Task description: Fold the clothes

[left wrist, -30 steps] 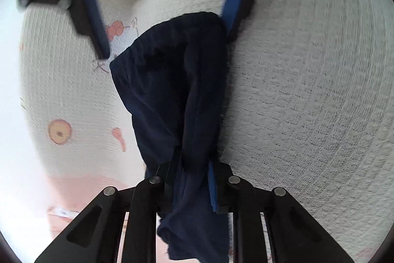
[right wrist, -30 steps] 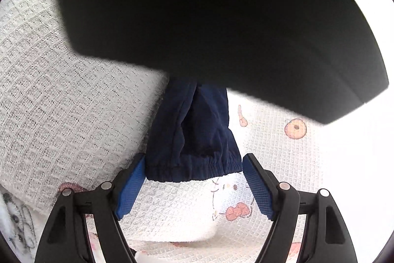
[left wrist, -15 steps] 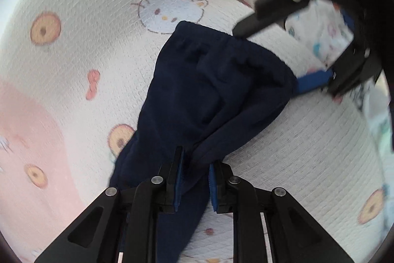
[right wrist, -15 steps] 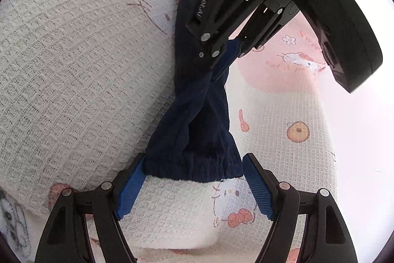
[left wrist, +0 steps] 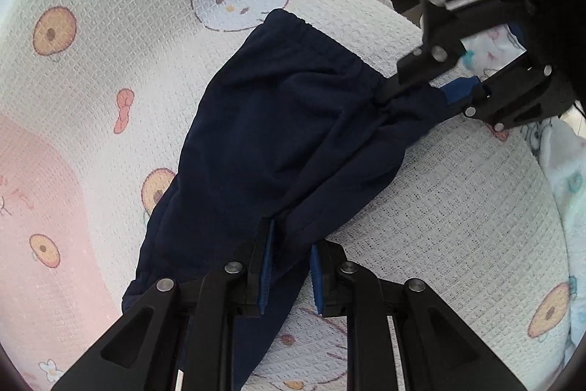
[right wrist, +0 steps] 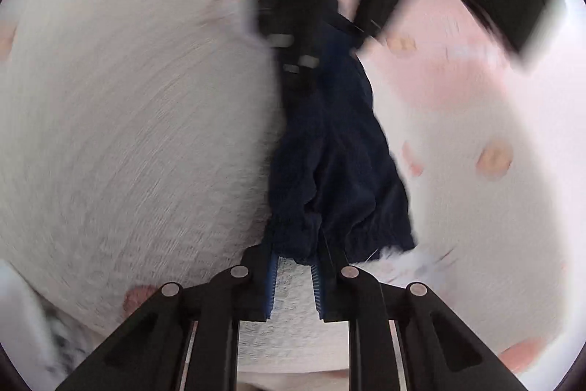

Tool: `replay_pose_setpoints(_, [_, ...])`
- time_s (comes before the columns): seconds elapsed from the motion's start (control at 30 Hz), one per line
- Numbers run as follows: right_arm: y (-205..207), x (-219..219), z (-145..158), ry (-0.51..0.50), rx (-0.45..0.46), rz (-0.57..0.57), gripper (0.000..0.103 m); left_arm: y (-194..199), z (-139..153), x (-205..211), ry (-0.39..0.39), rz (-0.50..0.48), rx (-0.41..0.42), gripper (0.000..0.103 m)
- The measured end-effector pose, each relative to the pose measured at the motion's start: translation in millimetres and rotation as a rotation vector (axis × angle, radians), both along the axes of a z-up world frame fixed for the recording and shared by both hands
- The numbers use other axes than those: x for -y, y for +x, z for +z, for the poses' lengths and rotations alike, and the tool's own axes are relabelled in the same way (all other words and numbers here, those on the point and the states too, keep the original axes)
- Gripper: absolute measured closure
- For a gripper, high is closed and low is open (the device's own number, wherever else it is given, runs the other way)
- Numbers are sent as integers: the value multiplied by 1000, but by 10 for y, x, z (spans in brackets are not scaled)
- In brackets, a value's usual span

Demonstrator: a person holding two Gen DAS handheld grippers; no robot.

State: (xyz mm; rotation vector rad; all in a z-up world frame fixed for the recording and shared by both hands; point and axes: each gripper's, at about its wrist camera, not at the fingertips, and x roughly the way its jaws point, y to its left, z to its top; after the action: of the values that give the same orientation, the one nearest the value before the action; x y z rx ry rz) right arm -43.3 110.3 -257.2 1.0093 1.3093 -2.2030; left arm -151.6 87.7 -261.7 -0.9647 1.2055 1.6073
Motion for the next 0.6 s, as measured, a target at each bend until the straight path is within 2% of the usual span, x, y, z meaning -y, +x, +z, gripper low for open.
replay_pose_setpoints(0.1, [-152, -145, 136, -162, 107, -69, 86, -50, 12, -12, 8, 32, 26, 87])
replay_pose_setpoints(0.17, [-244, -258, 253, -296, 192, -106, 89, -79, 18, -20, 13, 50, 41, 87])
replay_pose_setpoints(0.3, [-300, -387, 449, -535, 296, -221, 90, -64, 61, -28, 8, 27, 26, 87])
replay_pose_setpoints(0.37, [-343, -481, 502, -603, 335, -253, 90, -67, 106, -29, 10, 19, 20, 87])
replay_pose_setpoints(0.6, [-616, -782, 439, -711, 505, -328, 90, -228, 262, -59, 51, 66, 60, 87])
